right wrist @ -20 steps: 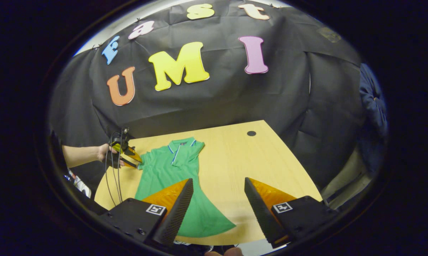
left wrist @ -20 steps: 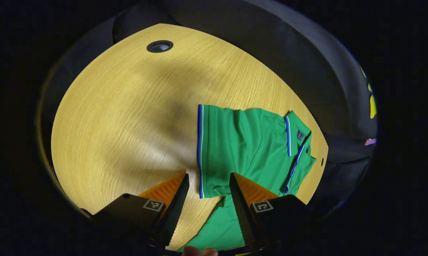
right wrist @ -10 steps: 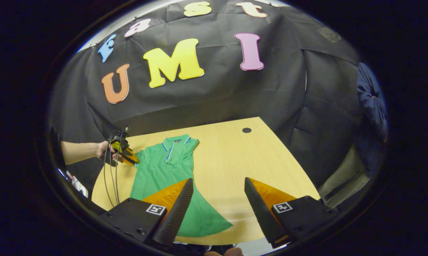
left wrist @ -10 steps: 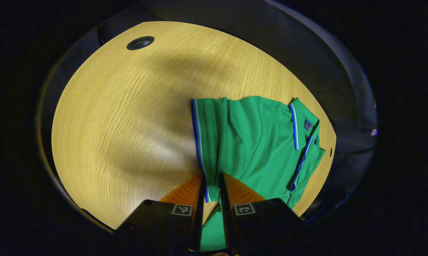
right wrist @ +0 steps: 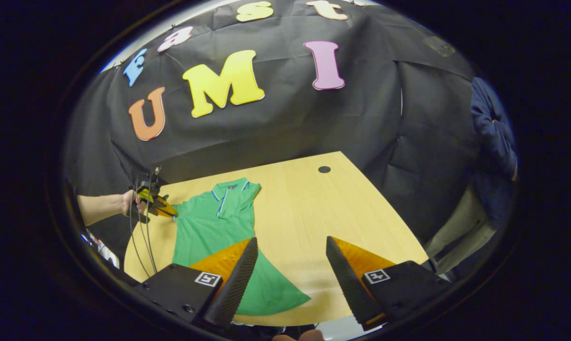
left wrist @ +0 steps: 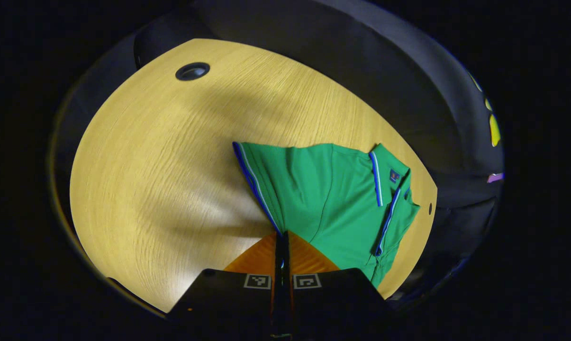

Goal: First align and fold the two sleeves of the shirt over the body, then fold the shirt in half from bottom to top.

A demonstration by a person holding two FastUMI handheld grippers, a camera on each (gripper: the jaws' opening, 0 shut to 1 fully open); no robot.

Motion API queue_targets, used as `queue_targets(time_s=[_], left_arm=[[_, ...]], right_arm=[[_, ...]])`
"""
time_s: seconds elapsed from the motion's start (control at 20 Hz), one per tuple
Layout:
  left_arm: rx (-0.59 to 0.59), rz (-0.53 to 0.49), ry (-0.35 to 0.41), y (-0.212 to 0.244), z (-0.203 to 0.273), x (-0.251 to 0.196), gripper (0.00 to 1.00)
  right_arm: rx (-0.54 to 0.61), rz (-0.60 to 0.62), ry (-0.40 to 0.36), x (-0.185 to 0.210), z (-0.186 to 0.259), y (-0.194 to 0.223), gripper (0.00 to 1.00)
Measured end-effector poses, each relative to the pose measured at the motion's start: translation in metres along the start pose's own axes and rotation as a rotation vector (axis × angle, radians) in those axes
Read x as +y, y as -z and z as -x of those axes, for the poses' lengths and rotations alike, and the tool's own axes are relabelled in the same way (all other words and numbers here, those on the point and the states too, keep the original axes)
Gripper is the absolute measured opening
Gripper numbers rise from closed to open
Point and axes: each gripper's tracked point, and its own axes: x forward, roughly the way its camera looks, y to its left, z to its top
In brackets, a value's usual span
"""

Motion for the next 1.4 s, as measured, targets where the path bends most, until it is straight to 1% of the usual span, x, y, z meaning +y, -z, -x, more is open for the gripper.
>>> queue_targets(time_s=[0.2, 0.3, 0.45, 0.55, 0.6, 0.65, 0.7, 0.75, 0.8, 0.85, 1.0, 1.05, 1.1, 1.25, 1.35, 1.4], left_arm=[[-0.008, -0.034, 0.008, 0.0, 0.01, -0.01, 0.03], [-0.011, -0.063, -0.013, 0.0, 0.014, -0.015, 0.03], [-0.015, -0.141, -0.063, -0.004, 0.019, -0.025, 0.03], [-0.015, -0.171, -0.071, -0.007, 0.022, -0.038, 0.03], [-0.015, -0.182, -0.07, -0.009, 0.024, -0.045, 0.03], [-0.018, -0.201, -0.073, -0.01, 0.025, -0.053, 0.03], [-0.02, -0.226, -0.08, -0.009, 0.025, -0.061, 0.03], [-0.018, -0.249, -0.087, -0.008, 0.024, -0.07, 0.03], [-0.009, -0.269, -0.097, -0.006, 0.021, -0.077, 0.03], [0.004, -0.285, -0.115, -0.003, 0.018, -0.083, 0.03], [0.04, -0.311, -0.143, 0.011, -0.002, -0.107, 0.03], [0.046, -0.316, -0.141, 0.015, -0.01, -0.117, 0.03], [0.051, -0.328, -0.137, 0.02, -0.017, -0.126, 0.04], [0.063, -0.367, -0.121, 0.032, -0.033, -0.148, 0.1], [0.056, -0.37, -0.099, 0.036, -0.039, -0.16, 0.2], [0.055, -0.364, -0.098, 0.038, -0.038, -0.162, 0.35]], right_arm=[[-0.01, 0.021, -0.02, 0.007, 0.002, -0.002, 0.93], [-0.016, 0.026, -0.021, 0.007, 0.003, -0.001, 0.93], [-0.014, 0.0, -0.022, 0.003, 0.005, 0.001, 0.93], [-0.017, -0.02, -0.023, 0.001, 0.006, 0.002, 0.93], [-0.019, -0.026, -0.021, -0.002, 0.006, 0.003, 0.88], [-0.021, -0.032, -0.019, -0.004, 0.007, 0.003, 0.93], [-0.021, -0.04, -0.017, -0.007, 0.007, 0.004, 0.93], [-0.019, -0.049, -0.017, -0.009, 0.008, 0.006, 0.93], [-0.017, -0.056, -0.015, -0.011, 0.008, 0.007, 0.88], [-0.018, -0.061, -0.011, -0.013, 0.009, 0.008, 0.93], [-0.02, -0.069, 0.008, -0.026, 0.012, 0.012, 0.93], [-0.016, -0.073, 0.015, -0.03, 0.013, 0.014, 0.83], [-0.011, -0.08, 0.022, -0.032, 0.014, 0.017, 0.93], [0.003, -0.085, 0.036, -0.041, 0.015, 0.022, 0.93], [0.004, -0.079, 0.036, -0.042, 0.016, 0.021, 0.93], [0.004, -0.073, 0.034, -0.041, 0.015, 0.021, 0.93]])
